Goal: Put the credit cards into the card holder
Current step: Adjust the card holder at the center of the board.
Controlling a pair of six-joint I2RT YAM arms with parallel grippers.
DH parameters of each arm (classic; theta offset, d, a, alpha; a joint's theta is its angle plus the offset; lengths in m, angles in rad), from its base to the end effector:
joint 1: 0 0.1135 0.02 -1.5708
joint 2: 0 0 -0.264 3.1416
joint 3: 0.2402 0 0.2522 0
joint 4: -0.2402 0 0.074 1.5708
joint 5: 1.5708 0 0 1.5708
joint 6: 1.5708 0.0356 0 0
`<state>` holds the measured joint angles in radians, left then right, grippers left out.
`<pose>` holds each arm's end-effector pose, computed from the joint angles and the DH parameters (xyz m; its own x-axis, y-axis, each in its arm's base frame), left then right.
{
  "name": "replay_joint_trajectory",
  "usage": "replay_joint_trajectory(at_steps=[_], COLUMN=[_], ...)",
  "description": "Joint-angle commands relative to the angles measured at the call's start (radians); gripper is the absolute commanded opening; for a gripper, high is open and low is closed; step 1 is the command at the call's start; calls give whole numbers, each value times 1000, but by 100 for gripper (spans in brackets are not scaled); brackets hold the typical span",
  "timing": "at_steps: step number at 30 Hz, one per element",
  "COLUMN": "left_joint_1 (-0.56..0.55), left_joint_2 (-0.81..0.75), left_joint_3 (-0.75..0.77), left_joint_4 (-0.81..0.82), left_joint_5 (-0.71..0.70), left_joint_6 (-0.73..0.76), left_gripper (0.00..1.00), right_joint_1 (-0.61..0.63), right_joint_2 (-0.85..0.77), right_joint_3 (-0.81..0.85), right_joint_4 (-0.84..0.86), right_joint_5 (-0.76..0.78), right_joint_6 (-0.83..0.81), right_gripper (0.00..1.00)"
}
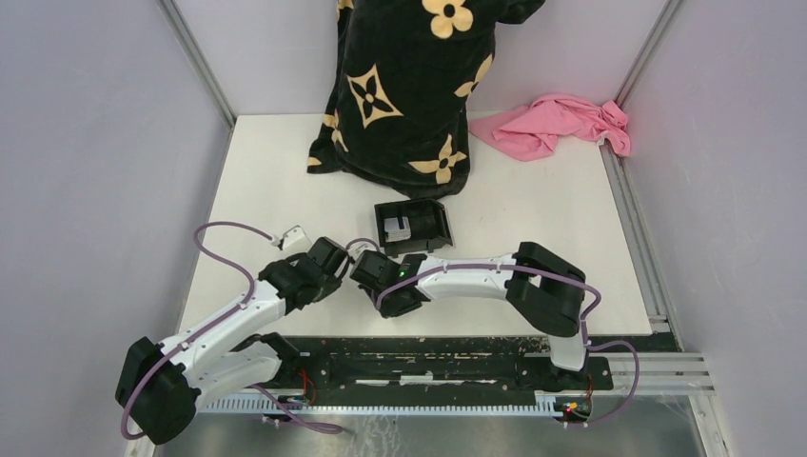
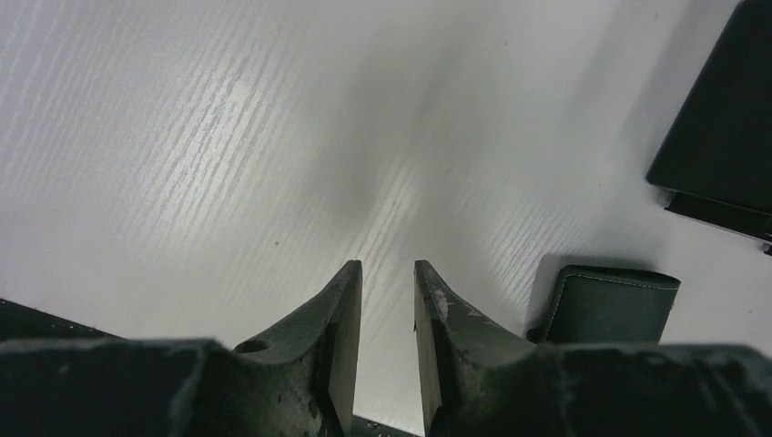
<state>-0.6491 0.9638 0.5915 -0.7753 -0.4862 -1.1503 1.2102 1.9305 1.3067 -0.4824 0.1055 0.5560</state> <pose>0.1397 -0.0851 0.2010 -0.6448 -0.5239 -0.5566 -0.5073 0.8380 -0.2010 0.1432 0.3690 0.1684 -0.7502 -0.5020 -0.4303 -0.6097 0.7770 0.1565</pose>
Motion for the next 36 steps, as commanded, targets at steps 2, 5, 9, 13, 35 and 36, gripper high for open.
replay_joint_trajectory(at_steps=[2, 5, 9, 13, 35, 36], left_joint_1=[6, 6, 6, 6, 5, 4], left_joint_2=[0, 3, 4, 4, 247, 264], left_joint_3=[-9, -13, -23, -22, -15, -5], left_joint_4=[60, 67, 79, 93, 479, 486], left_joint_5=[14, 21, 32, 44, 212, 201], left_joint_6=[56, 63, 73, 95, 310, 308], left_gripper=[35, 35, 35, 35, 36, 36], right_joint_1=[-8, -31, -83, -139, -254, -242], right_joint_2=[-37, -73, -131, -186, -348, -344], right_joint_3=[-49, -103, -179, -237, -258, -261], right_joint_4=[-28, -40, -41, -40, -117, -114], right_joint_5=[126, 165, 183, 197, 76, 70], right_joint_6=[16, 34, 52, 57, 57, 62], right_gripper=[17, 16, 15, 15, 16, 16])
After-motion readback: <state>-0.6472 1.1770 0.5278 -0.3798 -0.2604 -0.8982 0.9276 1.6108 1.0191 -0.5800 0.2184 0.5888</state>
